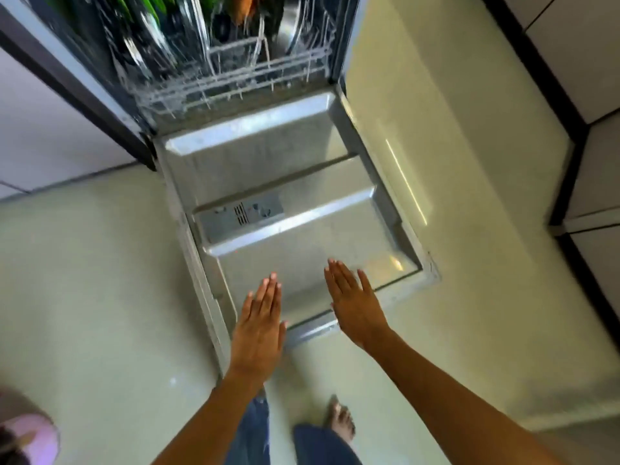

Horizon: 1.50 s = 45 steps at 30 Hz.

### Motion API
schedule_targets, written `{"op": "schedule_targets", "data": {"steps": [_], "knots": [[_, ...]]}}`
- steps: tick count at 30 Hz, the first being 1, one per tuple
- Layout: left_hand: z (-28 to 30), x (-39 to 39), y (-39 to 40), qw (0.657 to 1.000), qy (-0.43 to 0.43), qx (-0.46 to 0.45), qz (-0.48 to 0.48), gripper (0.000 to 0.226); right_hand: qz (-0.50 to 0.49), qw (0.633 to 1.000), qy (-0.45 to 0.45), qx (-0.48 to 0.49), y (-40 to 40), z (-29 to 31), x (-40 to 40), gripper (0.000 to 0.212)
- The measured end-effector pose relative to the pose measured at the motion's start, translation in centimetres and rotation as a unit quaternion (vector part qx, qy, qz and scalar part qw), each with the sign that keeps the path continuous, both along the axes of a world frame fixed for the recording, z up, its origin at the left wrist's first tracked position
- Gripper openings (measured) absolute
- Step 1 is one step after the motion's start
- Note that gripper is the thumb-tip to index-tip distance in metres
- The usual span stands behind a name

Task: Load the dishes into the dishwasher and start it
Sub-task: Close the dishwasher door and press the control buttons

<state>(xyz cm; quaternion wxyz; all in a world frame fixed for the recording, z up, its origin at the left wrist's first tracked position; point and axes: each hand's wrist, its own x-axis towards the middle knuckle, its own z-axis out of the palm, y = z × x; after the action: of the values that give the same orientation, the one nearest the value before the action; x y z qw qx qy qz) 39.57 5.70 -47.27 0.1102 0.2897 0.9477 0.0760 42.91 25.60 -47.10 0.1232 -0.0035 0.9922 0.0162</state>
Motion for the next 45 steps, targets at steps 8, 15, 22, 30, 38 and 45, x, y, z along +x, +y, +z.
{"op": "schedule_targets", "data": {"steps": [8, 15, 22, 30, 38, 45], "knots": [[-9.6, 8.5, 1.5, 0.999, -0.012, -0.039, -0.026, 0.082, 0.100, 0.994, -0.015, 0.028, -1.7, -9.8, 8.2, 0.082], [-16.4, 6.8, 0.4, 0.997, 0.065, -0.029, -0.040, 0.077, 0.134, 0.982, 0.132, -0.025, -1.6, -15.9, 6.0, 0.046], [-16.4, 6.8, -0.5, 0.988, 0.100, -0.061, -0.098, 0.082, 0.181, 0.970, 0.164, -0.017, -1.2, -14.0, 5.4, 0.021], [-13.7, 5.9, -1.7, 0.976, 0.130, -0.022, -0.172, 0.062, 0.225, 0.963, 0.145, -0.012, -0.5, -11.3, 4.9, 0.024], [-9.0, 4.8, -2.1, 0.970, 0.137, -0.014, -0.199, 0.066, 0.248, 0.956, 0.146, -0.052, 0.0, -6.4, 3.8, 0.033], [-4.0, 3.9, -2.0, 0.982, 0.134, 0.010, -0.132, 0.051, 0.291, 0.949, 0.100, -0.064, 0.7, -1.6, 2.1, 0.034]]}}
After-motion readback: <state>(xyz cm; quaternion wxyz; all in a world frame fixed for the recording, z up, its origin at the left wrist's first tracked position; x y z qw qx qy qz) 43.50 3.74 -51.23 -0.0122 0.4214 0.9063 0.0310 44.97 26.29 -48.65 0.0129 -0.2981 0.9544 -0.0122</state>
